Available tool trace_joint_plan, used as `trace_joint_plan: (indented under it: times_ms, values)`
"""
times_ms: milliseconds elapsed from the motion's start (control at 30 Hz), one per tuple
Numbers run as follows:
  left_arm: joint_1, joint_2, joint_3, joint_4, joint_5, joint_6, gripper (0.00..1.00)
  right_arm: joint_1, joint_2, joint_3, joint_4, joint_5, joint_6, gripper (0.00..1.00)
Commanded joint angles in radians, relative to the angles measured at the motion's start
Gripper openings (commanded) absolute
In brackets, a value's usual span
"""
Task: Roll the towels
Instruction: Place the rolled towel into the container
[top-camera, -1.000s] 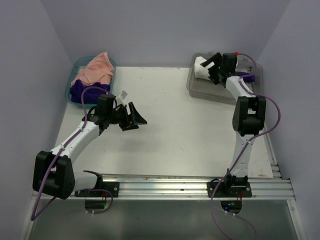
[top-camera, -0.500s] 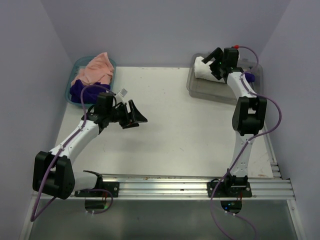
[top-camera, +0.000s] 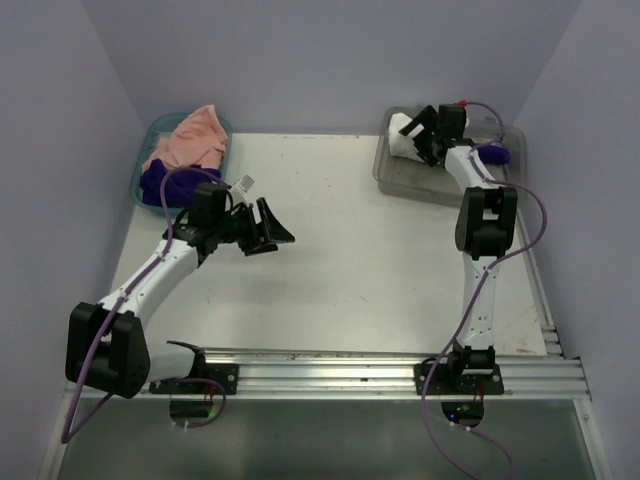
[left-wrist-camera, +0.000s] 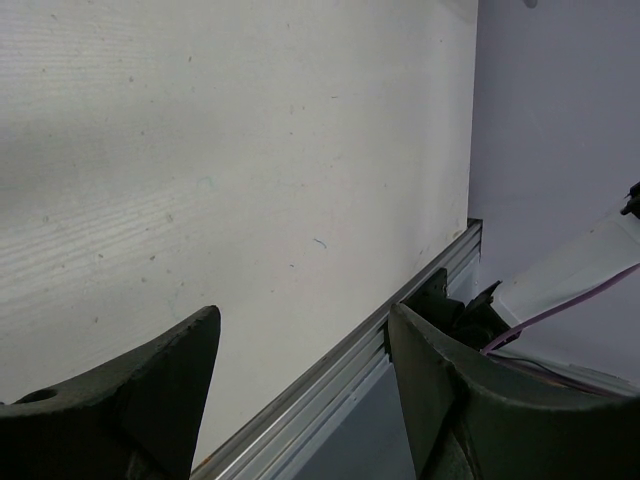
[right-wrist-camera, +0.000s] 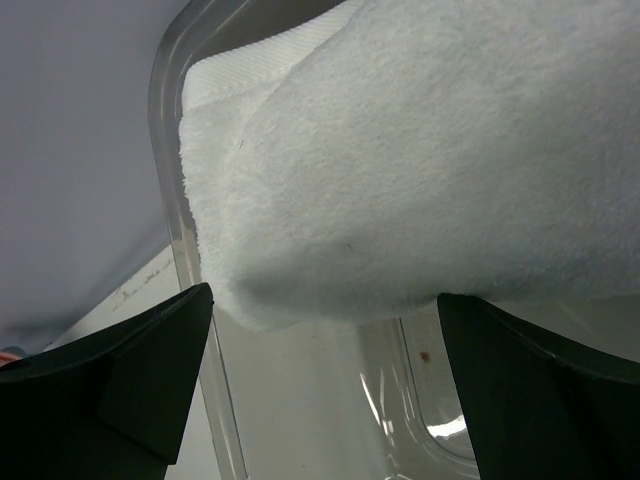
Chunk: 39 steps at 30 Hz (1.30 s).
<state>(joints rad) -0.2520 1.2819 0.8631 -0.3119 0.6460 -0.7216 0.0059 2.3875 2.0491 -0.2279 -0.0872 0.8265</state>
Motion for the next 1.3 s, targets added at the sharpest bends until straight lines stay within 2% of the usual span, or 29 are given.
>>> trace_joint_plan:
  times_ms: [0,433,933,1267]
  values:
    - [-0.006,0.007,0.040,0.011,-0.008,-0.007,0.72,-0.003,0.025,0.097,0.016,0.029,-0.004,0.98]
    - [-0.007,-0.029,0.036,-0.012,-0.028,-0.012,0.72,-0.001,0.076,0.166,0.016,0.049,0.016,0.99]
    - [-0.007,-0.032,0.017,0.007,-0.002,-0.009,0.72,-0.001,-0.139,-0.105,0.097,0.037,0.019,0.98]
    - [-0.006,-0.088,0.010,-0.019,-0.012,0.011,0.72,-0.001,-0.235,-0.159,0.091,0.010,-0.001,0.99]
